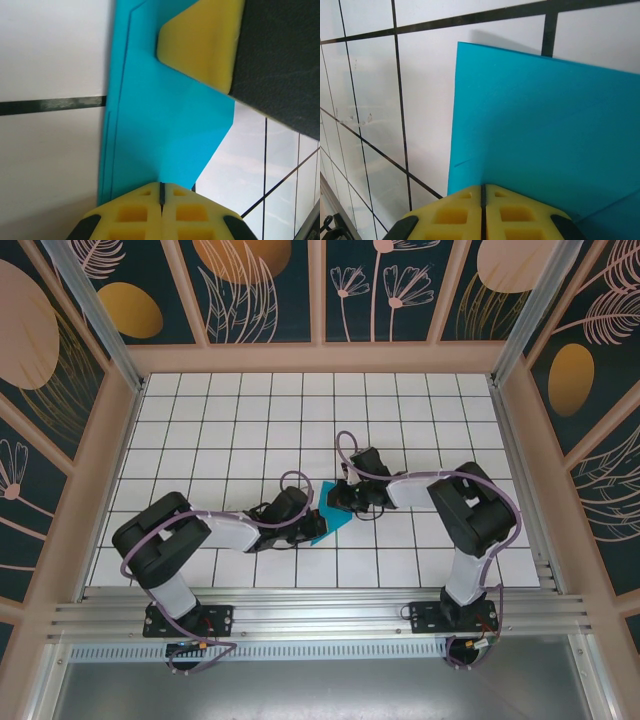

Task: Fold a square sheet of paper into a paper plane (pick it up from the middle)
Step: Fourth fold the wing at the center of the table.

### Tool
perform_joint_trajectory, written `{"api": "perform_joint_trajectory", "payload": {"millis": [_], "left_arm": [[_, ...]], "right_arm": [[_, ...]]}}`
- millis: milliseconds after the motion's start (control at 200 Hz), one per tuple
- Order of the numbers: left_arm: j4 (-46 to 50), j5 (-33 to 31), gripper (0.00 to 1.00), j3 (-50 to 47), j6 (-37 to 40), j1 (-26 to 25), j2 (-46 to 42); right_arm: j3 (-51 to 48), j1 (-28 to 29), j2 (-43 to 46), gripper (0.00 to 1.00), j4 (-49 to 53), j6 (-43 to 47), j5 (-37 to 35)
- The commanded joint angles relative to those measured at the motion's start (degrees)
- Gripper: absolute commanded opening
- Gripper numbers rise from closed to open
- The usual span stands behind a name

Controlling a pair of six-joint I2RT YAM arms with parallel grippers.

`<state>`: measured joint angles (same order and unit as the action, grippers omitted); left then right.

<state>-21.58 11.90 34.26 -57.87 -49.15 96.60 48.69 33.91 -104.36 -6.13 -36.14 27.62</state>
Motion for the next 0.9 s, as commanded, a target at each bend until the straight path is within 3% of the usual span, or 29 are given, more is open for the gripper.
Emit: {"api": "perform_joint_trajectory", "payload": {"millis": [0, 525, 766, 896], "left_arm": [[7.39, -0.22, 0.0, -4.56, 1.1, 0.12, -0.17], [5.4, 2.07, 0.01, -5.35, 1.35, 0.07, 0.12], [5.05, 2.82, 0.02, -4.23, 1.42, 0.01, 0.17], [4.84, 3.61, 0.04, -2.49, 1.21, 0.02, -0.67]], "right_arm": [[0.96, -4.8, -2.09, 0.1, 0.95, 2.91, -4.99], [5.79, -13.54, -5.93, 0.13, 2.52, 6.49, -3.88], [9.24, -15.96, -4.51, 0.14, 5.42, 8.14, -2.64], [8.64, -15.97, 0.55, 0.18, 5.97, 8.02, -0.35]]}}
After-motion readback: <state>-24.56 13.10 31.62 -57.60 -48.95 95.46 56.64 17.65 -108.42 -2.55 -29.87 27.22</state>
